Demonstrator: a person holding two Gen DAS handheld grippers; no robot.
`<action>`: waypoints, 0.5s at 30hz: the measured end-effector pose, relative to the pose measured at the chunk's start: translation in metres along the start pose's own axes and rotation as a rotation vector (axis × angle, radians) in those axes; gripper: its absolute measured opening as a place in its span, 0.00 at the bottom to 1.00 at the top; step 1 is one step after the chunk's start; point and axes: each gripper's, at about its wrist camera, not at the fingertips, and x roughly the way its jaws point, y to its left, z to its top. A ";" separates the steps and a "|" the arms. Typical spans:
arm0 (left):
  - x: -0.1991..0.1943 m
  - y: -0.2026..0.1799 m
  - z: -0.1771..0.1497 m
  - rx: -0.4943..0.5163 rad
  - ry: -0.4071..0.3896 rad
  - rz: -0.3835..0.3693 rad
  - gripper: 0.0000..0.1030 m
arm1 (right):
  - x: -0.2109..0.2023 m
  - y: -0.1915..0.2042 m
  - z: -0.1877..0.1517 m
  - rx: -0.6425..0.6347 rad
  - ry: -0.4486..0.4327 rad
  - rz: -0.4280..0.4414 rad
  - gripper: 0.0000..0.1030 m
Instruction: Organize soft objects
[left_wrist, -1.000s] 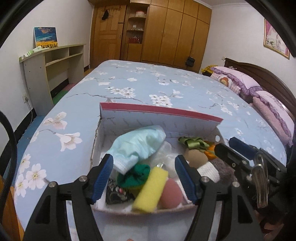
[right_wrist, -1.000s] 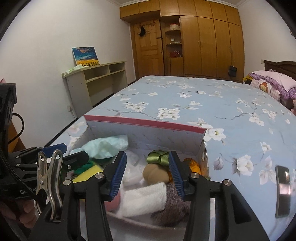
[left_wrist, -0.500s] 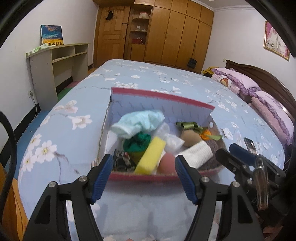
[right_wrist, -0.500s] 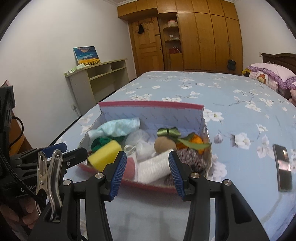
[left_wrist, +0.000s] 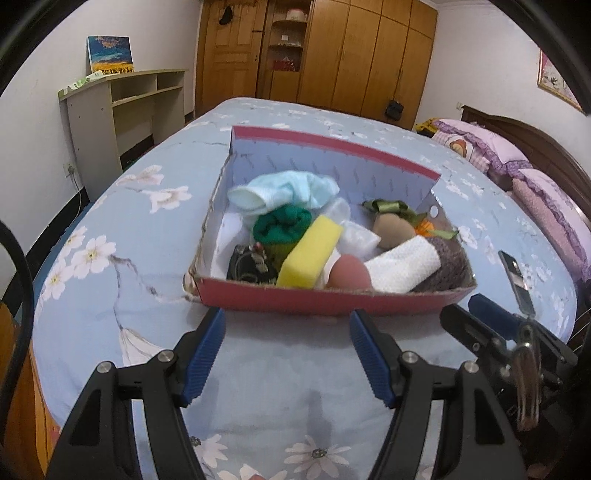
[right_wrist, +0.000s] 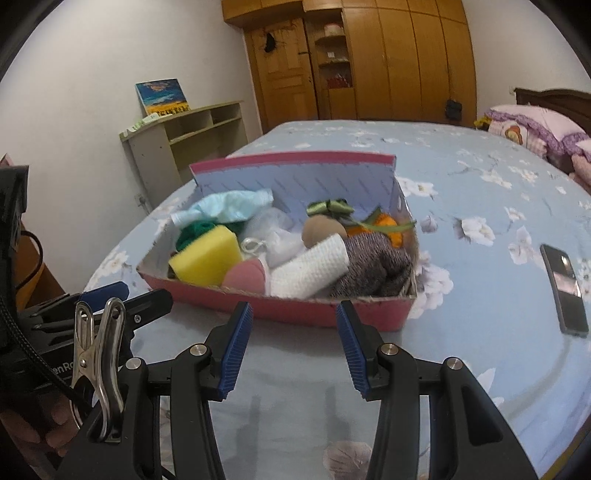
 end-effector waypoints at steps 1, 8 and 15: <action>0.002 0.000 -0.001 -0.001 0.005 0.000 0.71 | 0.002 -0.002 -0.001 0.005 0.005 -0.004 0.47; 0.022 -0.001 -0.009 0.005 0.042 0.022 0.71 | 0.021 -0.012 -0.012 0.037 0.062 -0.034 0.47; 0.040 -0.001 -0.013 0.015 0.074 0.041 0.71 | 0.034 -0.016 -0.019 0.037 0.092 -0.068 0.47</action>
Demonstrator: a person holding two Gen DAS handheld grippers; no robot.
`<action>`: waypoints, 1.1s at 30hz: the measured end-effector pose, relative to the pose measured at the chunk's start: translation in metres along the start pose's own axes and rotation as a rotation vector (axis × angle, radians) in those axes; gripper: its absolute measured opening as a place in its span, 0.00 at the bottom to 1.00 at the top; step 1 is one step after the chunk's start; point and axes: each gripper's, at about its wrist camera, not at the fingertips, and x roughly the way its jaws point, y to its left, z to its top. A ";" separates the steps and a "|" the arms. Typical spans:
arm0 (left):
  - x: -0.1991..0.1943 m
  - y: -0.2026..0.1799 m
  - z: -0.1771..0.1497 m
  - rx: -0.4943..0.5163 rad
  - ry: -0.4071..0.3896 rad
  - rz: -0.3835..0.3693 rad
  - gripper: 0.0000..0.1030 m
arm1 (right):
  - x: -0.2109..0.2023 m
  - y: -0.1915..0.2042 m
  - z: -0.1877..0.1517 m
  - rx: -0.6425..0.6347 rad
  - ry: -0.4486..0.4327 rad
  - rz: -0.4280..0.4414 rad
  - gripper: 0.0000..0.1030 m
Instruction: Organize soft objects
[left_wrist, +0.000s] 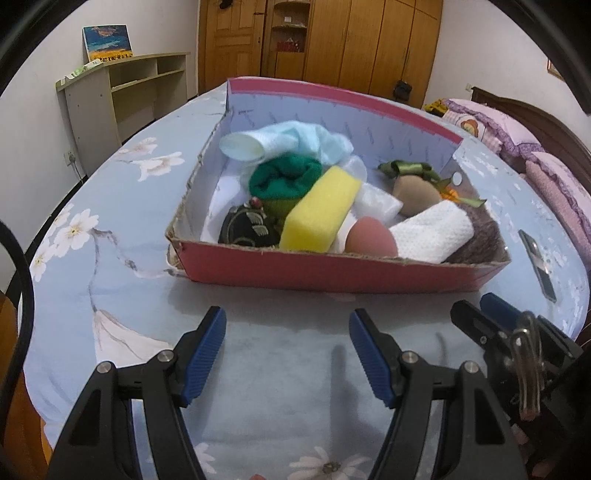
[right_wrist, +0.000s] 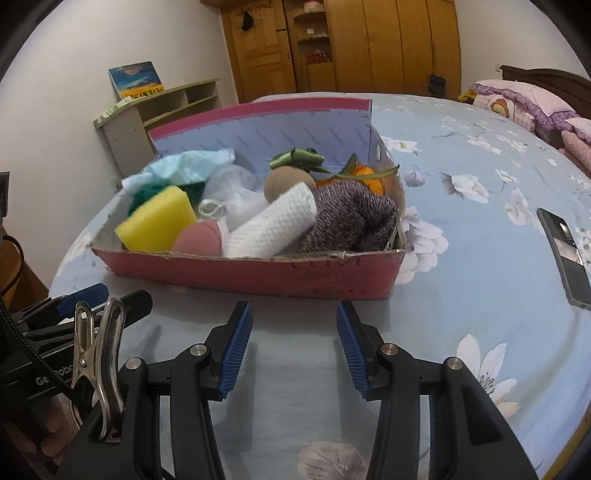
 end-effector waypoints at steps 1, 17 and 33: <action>0.003 0.000 -0.001 0.002 0.005 0.001 0.71 | 0.002 -0.001 -0.001 0.004 0.007 0.000 0.47; 0.024 -0.005 -0.009 0.006 0.028 0.011 0.73 | 0.025 -0.002 -0.010 -0.001 0.051 -0.022 0.47; 0.025 -0.005 -0.015 0.007 0.022 0.006 0.75 | 0.025 -0.001 -0.013 0.000 0.042 -0.020 0.48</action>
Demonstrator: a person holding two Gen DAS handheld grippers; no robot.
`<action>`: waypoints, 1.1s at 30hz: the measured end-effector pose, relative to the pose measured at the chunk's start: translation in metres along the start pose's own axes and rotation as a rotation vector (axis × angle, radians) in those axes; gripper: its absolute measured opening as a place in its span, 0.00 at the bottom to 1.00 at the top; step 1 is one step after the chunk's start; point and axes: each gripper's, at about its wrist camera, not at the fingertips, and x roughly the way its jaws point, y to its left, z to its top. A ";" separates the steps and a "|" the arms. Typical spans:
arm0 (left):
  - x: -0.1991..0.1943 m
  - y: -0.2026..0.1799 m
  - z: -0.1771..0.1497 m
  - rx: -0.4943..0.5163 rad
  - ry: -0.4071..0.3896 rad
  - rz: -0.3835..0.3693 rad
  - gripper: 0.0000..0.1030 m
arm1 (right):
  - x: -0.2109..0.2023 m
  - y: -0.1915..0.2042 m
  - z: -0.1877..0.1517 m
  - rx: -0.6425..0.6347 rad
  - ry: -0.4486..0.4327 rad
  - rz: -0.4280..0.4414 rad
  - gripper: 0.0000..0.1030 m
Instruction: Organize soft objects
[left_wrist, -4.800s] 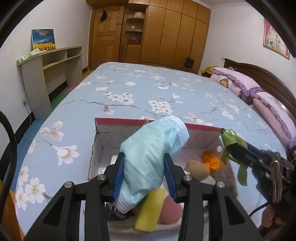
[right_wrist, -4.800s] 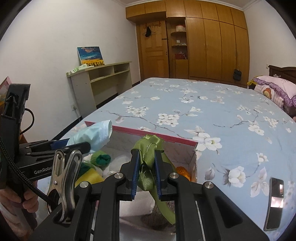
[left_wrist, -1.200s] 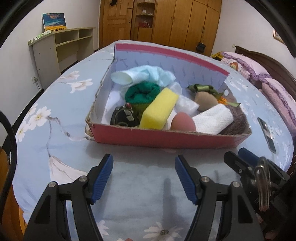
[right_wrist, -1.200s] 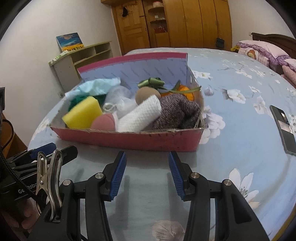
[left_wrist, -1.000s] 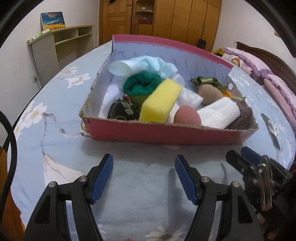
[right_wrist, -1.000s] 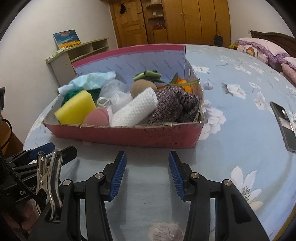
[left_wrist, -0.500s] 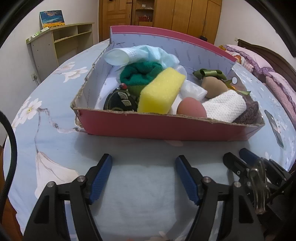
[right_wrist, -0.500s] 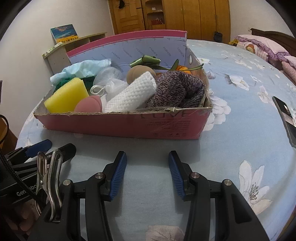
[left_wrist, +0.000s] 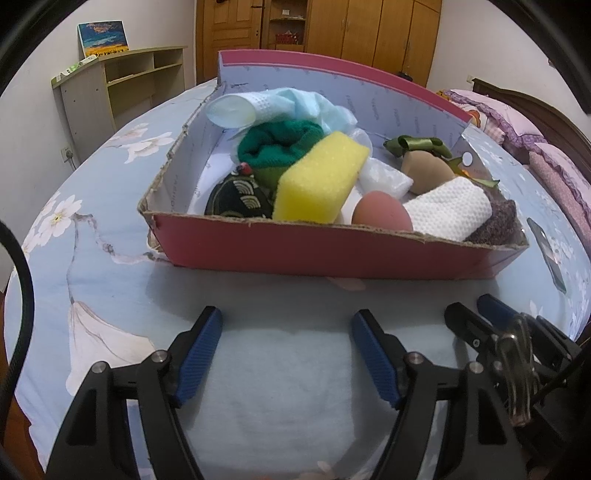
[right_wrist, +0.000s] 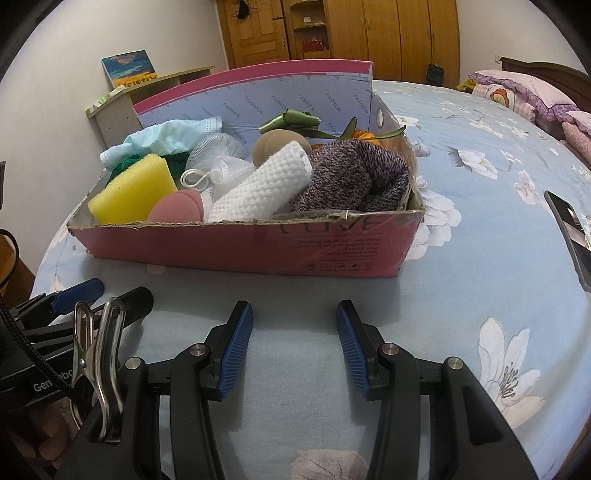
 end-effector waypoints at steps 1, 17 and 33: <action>0.000 0.000 0.000 0.000 0.000 0.000 0.75 | 0.000 0.000 0.000 0.000 0.001 0.000 0.48; -0.002 -0.003 -0.002 -0.002 -0.006 -0.002 0.75 | 0.000 -0.001 -0.001 0.001 -0.001 0.002 0.48; -0.002 -0.003 -0.002 -0.001 -0.007 -0.002 0.75 | 0.000 -0.001 -0.002 0.001 -0.002 0.002 0.48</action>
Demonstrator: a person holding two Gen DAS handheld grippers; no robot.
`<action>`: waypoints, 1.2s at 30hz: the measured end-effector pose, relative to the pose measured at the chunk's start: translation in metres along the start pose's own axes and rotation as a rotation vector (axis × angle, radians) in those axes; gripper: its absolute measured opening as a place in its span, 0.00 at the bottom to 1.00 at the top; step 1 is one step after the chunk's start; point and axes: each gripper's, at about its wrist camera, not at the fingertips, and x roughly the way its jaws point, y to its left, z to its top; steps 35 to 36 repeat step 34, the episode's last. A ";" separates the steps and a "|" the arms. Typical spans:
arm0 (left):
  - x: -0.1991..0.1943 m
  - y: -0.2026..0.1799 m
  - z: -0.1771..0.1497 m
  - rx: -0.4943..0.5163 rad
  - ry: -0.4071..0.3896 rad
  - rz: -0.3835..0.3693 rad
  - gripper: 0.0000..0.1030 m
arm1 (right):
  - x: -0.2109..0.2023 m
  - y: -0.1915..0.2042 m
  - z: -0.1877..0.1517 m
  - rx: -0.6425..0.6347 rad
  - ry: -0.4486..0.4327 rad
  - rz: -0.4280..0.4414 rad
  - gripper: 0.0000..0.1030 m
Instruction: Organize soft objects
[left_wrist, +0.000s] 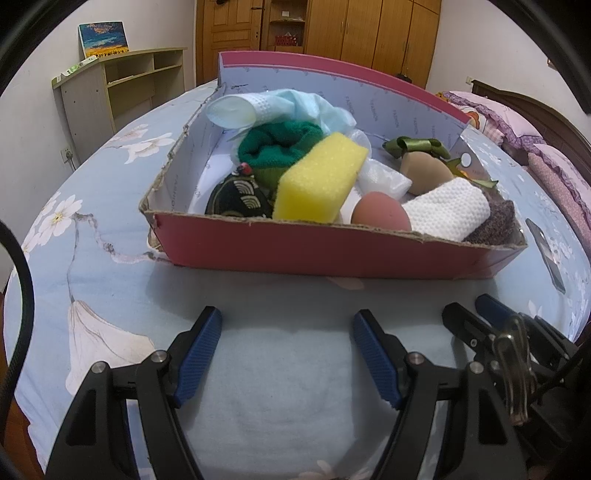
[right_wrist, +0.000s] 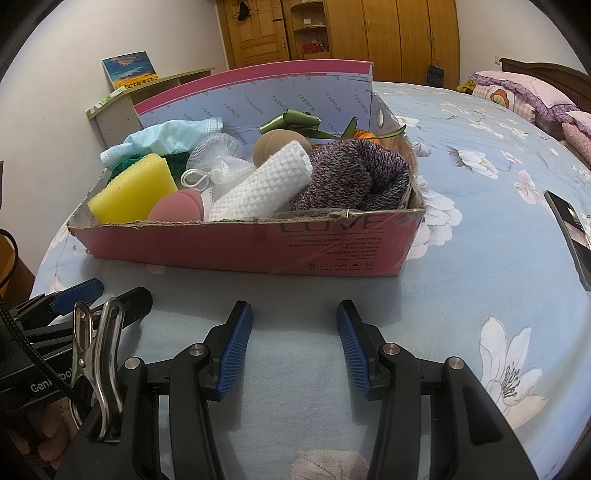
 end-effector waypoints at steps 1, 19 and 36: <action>0.000 0.000 0.000 0.000 0.000 0.000 0.75 | 0.000 0.000 0.000 0.000 0.000 0.000 0.48; 0.000 0.001 -0.001 -0.001 0.000 -0.002 0.75 | 0.000 0.000 -0.001 0.000 -0.001 0.000 0.49; -0.001 -0.002 -0.006 0.010 -0.011 0.008 0.76 | 0.004 0.003 -0.001 -0.013 -0.005 -0.015 0.49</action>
